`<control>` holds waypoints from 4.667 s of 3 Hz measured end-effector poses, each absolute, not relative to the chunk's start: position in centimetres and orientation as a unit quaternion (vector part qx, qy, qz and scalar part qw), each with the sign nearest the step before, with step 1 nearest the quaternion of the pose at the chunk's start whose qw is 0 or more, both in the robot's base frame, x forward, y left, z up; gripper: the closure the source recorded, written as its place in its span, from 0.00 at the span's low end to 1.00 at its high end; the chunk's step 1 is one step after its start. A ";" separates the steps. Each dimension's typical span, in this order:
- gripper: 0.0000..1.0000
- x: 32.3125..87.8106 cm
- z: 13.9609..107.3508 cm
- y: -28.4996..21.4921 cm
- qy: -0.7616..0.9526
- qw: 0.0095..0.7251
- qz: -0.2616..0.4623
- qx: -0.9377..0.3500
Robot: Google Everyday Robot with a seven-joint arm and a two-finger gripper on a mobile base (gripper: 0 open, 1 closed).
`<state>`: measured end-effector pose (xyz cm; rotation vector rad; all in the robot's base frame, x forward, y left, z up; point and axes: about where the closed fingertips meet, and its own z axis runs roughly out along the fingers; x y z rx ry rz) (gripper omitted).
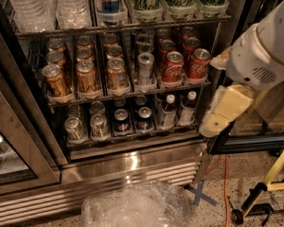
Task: Pick 7up can from bottom shelf of fridge
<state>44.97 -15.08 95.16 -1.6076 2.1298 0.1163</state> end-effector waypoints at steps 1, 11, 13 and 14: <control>0.00 45.0 94.2 -8.6 0.740 0.280 0.112 -0.602; 0.00 41.7 89.6 15.3 0.797 0.445 0.337 -0.230; 0.00 41.2 84.9 19.4 0.827 0.421 0.361 -0.095; 0.00 39.1 82.7 22.4 0.833 0.417 0.357 -0.071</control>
Offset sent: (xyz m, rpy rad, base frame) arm -0.0048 0.1538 -0.0061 0.5787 0.0131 0.1096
